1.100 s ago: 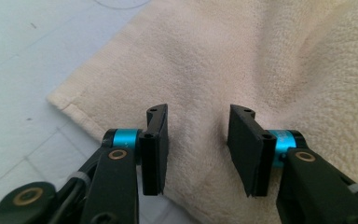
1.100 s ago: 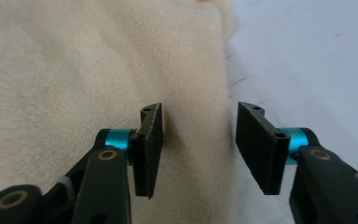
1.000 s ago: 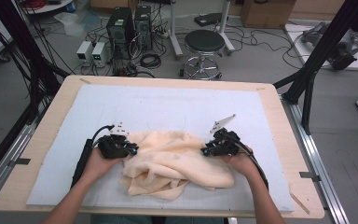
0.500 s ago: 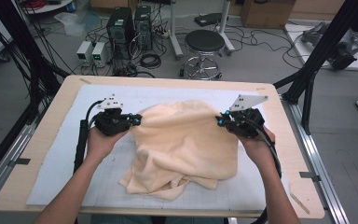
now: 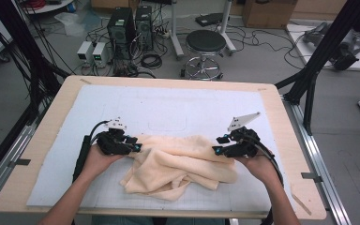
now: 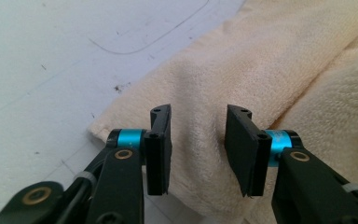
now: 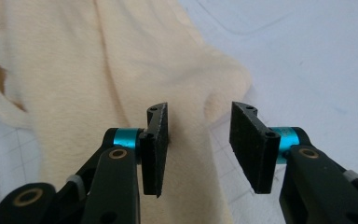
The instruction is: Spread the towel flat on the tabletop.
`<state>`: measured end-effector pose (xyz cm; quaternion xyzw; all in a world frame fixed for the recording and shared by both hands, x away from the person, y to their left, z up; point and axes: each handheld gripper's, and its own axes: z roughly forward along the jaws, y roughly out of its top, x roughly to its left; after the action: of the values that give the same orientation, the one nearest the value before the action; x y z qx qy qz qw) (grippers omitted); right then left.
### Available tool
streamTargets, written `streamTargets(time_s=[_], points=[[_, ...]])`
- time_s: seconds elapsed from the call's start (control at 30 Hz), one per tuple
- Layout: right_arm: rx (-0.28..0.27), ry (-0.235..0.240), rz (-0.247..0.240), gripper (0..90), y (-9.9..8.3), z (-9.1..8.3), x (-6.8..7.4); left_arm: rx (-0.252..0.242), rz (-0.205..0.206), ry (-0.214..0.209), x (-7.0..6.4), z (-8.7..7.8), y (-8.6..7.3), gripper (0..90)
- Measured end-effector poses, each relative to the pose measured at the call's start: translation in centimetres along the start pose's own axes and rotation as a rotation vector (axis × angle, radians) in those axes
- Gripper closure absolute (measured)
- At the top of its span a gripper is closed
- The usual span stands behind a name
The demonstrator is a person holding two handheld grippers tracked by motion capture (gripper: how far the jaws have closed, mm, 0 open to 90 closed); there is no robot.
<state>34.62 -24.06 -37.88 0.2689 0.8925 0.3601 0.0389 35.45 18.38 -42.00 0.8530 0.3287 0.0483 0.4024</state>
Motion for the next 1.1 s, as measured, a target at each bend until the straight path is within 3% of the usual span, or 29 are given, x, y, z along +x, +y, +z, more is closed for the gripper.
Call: streamTargets(time_s=[0.07,0.13,0.2,0.37,0.47,0.53,0.63,0.67,0.7,0.73,0.77,0.8,0.87,0.9,0.93,0.97,1.03,1.1], points=[[0.027,0.018,0.001,56.8,-0.2,0.7,-0.2,0.016,-0.006,-0.027,0.1,0.4,-0.1,55.6],[0.072,0.044,0.012,63.6,-0.3,1.6,-0.3,0.019,-0.009,-0.046,0.0,0.6,-0.2,56.8],[0.04,0.053,-0.015,73.2,-0.6,1.9,0.2,0.03,0.007,-0.047,-0.2,0.8,-0.2,63.5],[0.069,0.066,-0.047,79.7,-0.7,2.7,1.0,0.054,0.051,-0.025,-1.0,0.9,0.0,82.6],[0.05,0.041,-0.064,80.9,-0.3,2.1,1.6,0.0,0.053,-0.01,-1.3,-0.4,0.2,84.2],[0.028,0.067,-0.066,81.6,0.1,1.3,2.1,-0.045,0.037,-0.027,-1.3,-1.8,0.4,84.6],[0.029,0.071,-0.105,82.2,1.7,0.2,2.6,-0.094,0.024,0.016,-0.5,-3.6,1.9,84.8],[0.022,0.071,-0.112,82.4,2.6,-0.1,2.3,-0.123,0.019,0.058,0.0,-4.1,2.9,84.8],[0.011,0.008,-0.128,83.2,5.0,-0.9,0.8,-0.159,0.014,0.101,0.6,-4.5,4.1,85.0],[0.011,0.008,-0.128,83.2,5.0,-0.9,0.8,-0.194,0.0,0.145,1.5,-4.8,5.7,85.0],[-0.015,-0.038,-0.124,83.5,6.7,-1.6,-0.4,-0.238,-0.023,0.208,2.9,-5.2,8.3,85.0],[-0.063,-0.132,-0.13,83.1,9.2,-2.7,-2.1,-0.278,-0.02,0.266,4.0,-5.5,10.5,84.1],[-0.122,-0.31,-0.096,68.2,12.7,-4.6,-4.4,-0.305,-0.034,0.38,5.1,-5.9,13.6,68.4],[-0.176,-0.35,-0.034,58.3,13.9,-5.5,-5.4,-0.307,-0.084,0.372,5.7,-6.2,14.6,54.0],[-0.235,-0.318,0.027,54.1,14.6,-6.2,-6.3,-0.326,-0.114,0.312,6.1,-6.3,14.9,49.5],[-0.265,-0.302,0.043,53.8,14.8,-6.5,-6.5,-0.334,-0.102,0.28,6.1,-6.3,14.8,51.1],[-0.225,-0.3,0.012,53.2,14.3,-5.9,-6.3,-0.313,-0.052,0.282,5.5,-5.8,13.6,50.8],[-0.184,-0.28,0.002,52.6,12.9,-4.7,-5.8,-0.285,-0.043,0.266,5.1,-5.2,12.1,50.6]])
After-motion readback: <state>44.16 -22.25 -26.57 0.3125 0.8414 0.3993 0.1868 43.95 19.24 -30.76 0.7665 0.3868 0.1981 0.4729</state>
